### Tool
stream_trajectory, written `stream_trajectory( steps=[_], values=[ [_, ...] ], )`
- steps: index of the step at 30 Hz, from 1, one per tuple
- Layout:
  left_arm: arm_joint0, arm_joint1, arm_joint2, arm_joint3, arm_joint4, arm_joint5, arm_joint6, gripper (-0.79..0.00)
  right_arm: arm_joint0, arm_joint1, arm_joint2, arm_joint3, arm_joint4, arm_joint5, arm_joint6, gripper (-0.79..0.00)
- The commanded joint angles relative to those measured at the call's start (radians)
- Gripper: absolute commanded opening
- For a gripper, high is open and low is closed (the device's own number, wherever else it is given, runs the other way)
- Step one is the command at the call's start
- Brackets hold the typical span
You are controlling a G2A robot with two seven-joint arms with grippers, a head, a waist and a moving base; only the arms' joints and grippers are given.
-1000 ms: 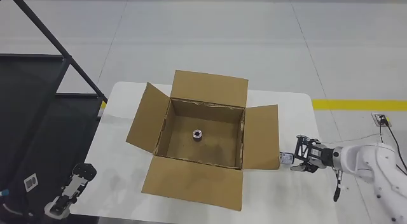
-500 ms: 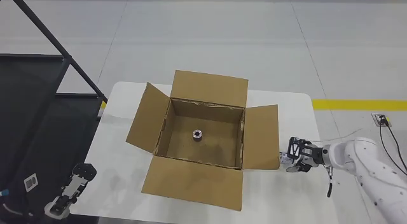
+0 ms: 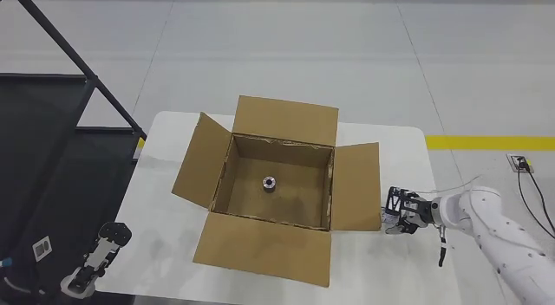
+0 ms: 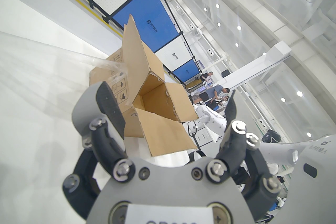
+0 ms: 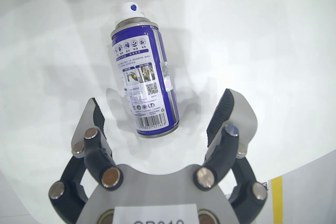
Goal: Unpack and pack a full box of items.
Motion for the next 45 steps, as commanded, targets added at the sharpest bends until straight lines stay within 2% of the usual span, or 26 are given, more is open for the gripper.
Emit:
stream_trajectory(
  steps=[1, 7, 9, 12, 13, 14, 16, 18, 27, 32, 34, 36, 38, 45],
  values=[
    [0.000, 0.000, 0.000, 0.000, 0.000, 0.000, 0.000, 0.000, 0.002, -0.001, -0.002, 0.008, -0.004, -0.004, -0.012, -0.163],
    [0.000, 0.000, 0.000, 0.000, 0.000, 0.000, 0.000, 0.000, 0.002, -0.004, -0.010, 0.022, -0.029, -0.004, -0.044, -0.219],
    [0.000, 0.000, 0.000, 0.000, 0.000, 0.000, 0.000, 0.000, 0.003, -0.006, -0.013, 0.026, -0.036, -0.006, -0.055, -0.265],
    [0.000, 0.000, 0.000, 0.000, 0.000, 0.000, 0.000, 0.000, 0.004, -0.007, -0.017, 0.032, -0.049, -0.007, -0.075, -0.274],
    [0.000, 0.000, 0.000, 0.000, 0.000, 0.000, 0.000, 0.000, 0.004, -0.007, -0.018, 0.031, -0.055, -0.010, -0.082, -0.311],
    [0.000, 0.000, 0.000, 0.000, 0.000, 0.000, 0.000, 0.000, 0.004, -0.007, -0.018, 0.032, -0.059, -0.011, -0.090, -0.422],
    [0.000, 0.000, 0.000, 0.000, 0.000, 0.000, 0.000, 0.000, 0.005, -0.007, -0.017, 0.034, -0.066, -0.013, -0.107, -0.517],
    [0.000, 0.000, 0.000, 0.000, 0.000, 0.000, 0.000, 0.000, 0.004, -0.004, -0.013, 0.035, -0.073, -0.016, -0.131, -0.785],
    [0.000, 0.000, 0.000, 0.000, 0.000, 0.000, 0.000, 0.000, -0.027, 0.030, 0.068, 0.060, -0.067, -0.018, -0.276, -0.785],
    [0.000, 0.000, 0.000, 0.000, 0.000, 0.000, 0.000, 0.000, -0.044, 0.055, 0.189, 0.145, 0.150, -0.032, -0.304, -0.785],
    [0.000, 0.000, 0.000, 0.000, 0.000, 0.000, 0.000, 0.000, -0.057, 0.062, 0.252, 0.165, 0.278, 0.025, -0.306, -0.785],
    [0.000, 0.000, 0.000, 0.000, 0.000, 0.000, 0.000, 0.000, -0.095, 0.068, 0.289, 0.097, 0.362, 0.039, -0.302, -0.785],
    [0.000, 0.000, 0.000, 0.000, 0.000, 0.000, 0.000, 0.000, -0.150, 0.076, 0.332, 0.019, 0.432, 0.099, -0.287, -0.785],
    [0.000, 0.000, 0.000, 0.000, 0.000, 0.000, 0.000, 0.000, -0.390, 0.104, 0.472, -0.489, 0.549, 0.344, -0.147, -0.785]
  ],
)
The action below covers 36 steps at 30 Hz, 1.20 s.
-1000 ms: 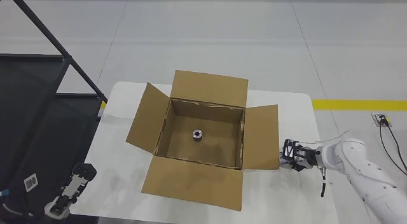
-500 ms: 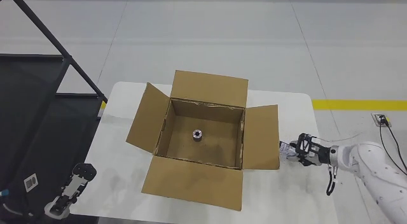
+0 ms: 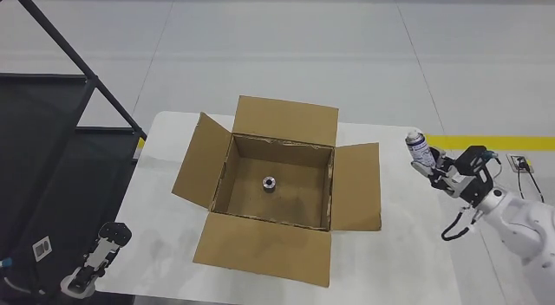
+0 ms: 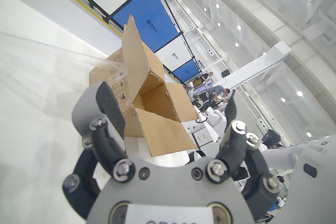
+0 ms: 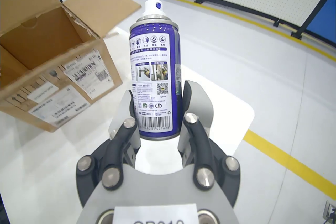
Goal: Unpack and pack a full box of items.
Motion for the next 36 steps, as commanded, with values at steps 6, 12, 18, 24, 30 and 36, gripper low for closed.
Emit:
stream_trajectory(
  steps=[6, 12, 18, 24, 30, 36],
  values=[
    [0.000, 0.000, 0.000, 0.000, 0.000, 0.000, 0.000, 0.000, -0.119, 0.001, 0.023, -0.458, 0.029, 0.198, 0.240, -0.785],
    [0.000, 0.000, 0.000, 0.000, 0.000, 0.000, 0.000, 0.000, -0.018, -0.028, -0.129, -0.598, 0.011, 0.287, 0.408, -0.785],
    [0.000, 0.000, 0.000, 0.000, 0.000, 0.000, 0.000, 0.000, 0.228, -0.108, -0.422, -0.507, 0.019, 0.378, 0.579, -0.785],
    [0.000, 0.000, 0.000, 0.000, 0.000, 0.000, 0.000, 0.000, 0.506, -0.242, -0.694, -0.211, 0.113, 0.455, 0.684, -0.785],
    [0.000, 0.000, 0.000, 0.000, 0.000, 0.000, 0.000, 0.000, 0.680, -0.380, -0.885, 0.059, 0.171, 0.473, 0.826, -0.785],
    [0.000, 0.000, 0.000, 0.000, 0.000, 0.000, 0.000, 0.000, 0.751, -0.490, -0.993, 0.222, 0.136, 0.533, 0.888, -0.785]
  ],
)
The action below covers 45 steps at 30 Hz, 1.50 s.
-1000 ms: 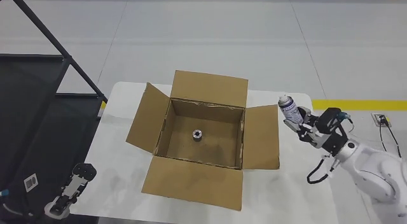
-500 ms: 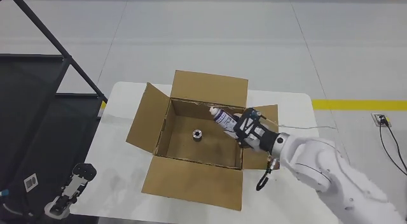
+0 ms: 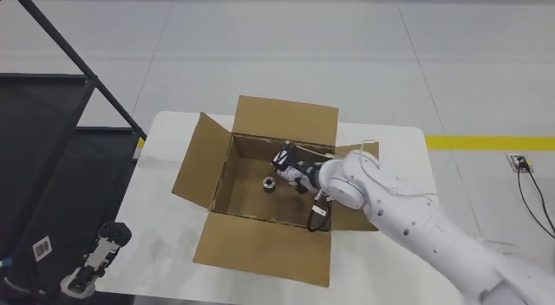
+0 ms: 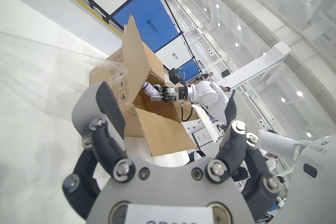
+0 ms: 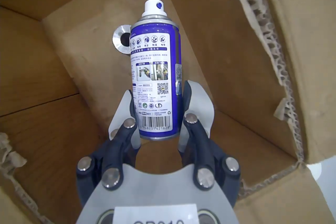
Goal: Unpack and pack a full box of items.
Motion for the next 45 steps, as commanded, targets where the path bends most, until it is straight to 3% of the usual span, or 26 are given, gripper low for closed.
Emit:
stream_trajectory(
  steps=[1, 11, 14, 22, 29, 37, 39, 45],
  values=[
    [0.000, 0.000, 0.000, 0.000, 0.000, 0.000, 0.000, 0.000, 0.011, -0.028, -0.024, 0.037, -0.036, 0.045, 0.002, -0.785],
    [0.000, 0.000, 0.000, 0.000, 0.000, 0.000, 0.000, 0.000, 0.048, -0.142, -0.086, 0.191, -0.096, 0.048, 0.074, -0.763],
    [0.000, 0.000, 0.000, 0.000, 0.000, 0.000, 0.000, 0.000, 0.055, -0.170, -0.095, 0.232, -0.101, 0.028, 0.096, -0.708],
    [0.000, 0.000, 0.000, 0.000, 0.000, 0.000, 0.000, 0.000, 0.072, -0.233, -0.100, 0.330, -0.109, -0.034, 0.108, -0.431],
    [0.000, 0.000, 0.000, 0.000, 0.000, 0.000, 0.000, 0.000, 0.078, -0.260, -0.085, 0.371, -0.125, -0.067, 0.107, -0.372],
    [0.000, 0.000, 0.000, 0.000, 0.000, 0.000, 0.000, 0.000, 0.055, -0.234, -0.024, 0.271, -0.140, -0.106, 0.067, -0.345],
    [0.000, 0.000, 0.000, 0.000, 0.000, 0.000, 0.000, 0.000, 0.038, -0.209, 0.009, 0.203, -0.152, -0.119, 0.053, -0.363],
    [0.000, 0.000, 0.000, 0.000, 0.000, 0.000, 0.000, 0.000, -0.102, -0.096, 0.151, -0.127, -0.255, -0.101, 0.058, -0.314]
  ],
)
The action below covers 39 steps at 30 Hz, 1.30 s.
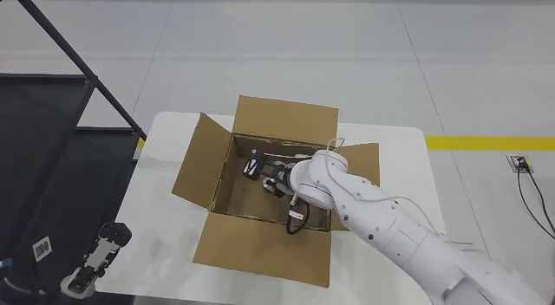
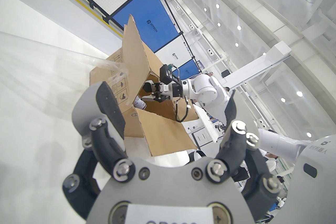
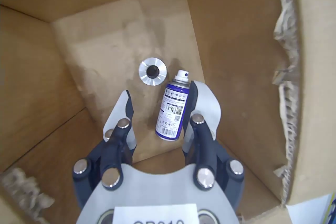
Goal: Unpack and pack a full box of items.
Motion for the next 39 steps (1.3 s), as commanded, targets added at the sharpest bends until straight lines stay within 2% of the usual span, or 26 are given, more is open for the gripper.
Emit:
stream_trajectory(
  steps=[1, 2, 3, 9, 23, 26, 31, 35, 39],
  values=[
    [0.000, 0.000, 0.000, 0.000, 0.000, 0.000, 0.000, 0.000, -0.064, 0.039, 0.061, -0.130, -0.065, 0.063, 0.012, -0.283],
    [0.000, 0.000, 0.000, 0.000, 0.000, 0.000, 0.000, 0.000, -0.105, 0.056, 0.089, -0.200, -0.088, 0.081, 0.012, -0.185],
    [0.000, 0.000, 0.000, 0.000, 0.000, 0.000, 0.000, 0.000, -0.142, 0.073, 0.121, -0.260, -0.099, 0.080, 0.015, -0.018],
    [0.000, 0.000, 0.000, 0.000, 0.000, 0.000, 0.000, 0.000, -0.342, 0.146, 0.316, -0.515, -0.178, 0.094, -0.069, 0.000],
    [-0.006, 0.001, 0.000, -0.021, 0.022, 0.016, 0.001, 0.000, -0.364, 0.149, 0.330, -0.519, -0.172, 0.093, -0.090, 0.000],
    [-0.036, 0.002, 0.004, -0.046, 0.117, 0.100, 0.020, 0.000, -0.371, 0.151, 0.385, -0.512, -0.065, 0.046, -0.108, 0.000],
    [-0.150, 0.009, 0.062, -0.046, 0.213, 0.223, 0.002, 0.000, -0.430, 0.176, 0.548, -0.534, 0.176, -0.081, -0.132, 0.000],
    [-0.246, 0.014, 0.132, -0.024, 0.293, 0.269, -0.030, 0.000, -0.517, 0.202, 0.706, -0.553, 0.353, -0.162, -0.154, 0.000],
    [-0.311, 0.018, 0.190, -0.017, 0.331, 0.291, -0.067, 0.000, -0.618, 0.227, 0.867, -0.546, 0.554, -0.261, -0.152, 0.000]
  ],
)
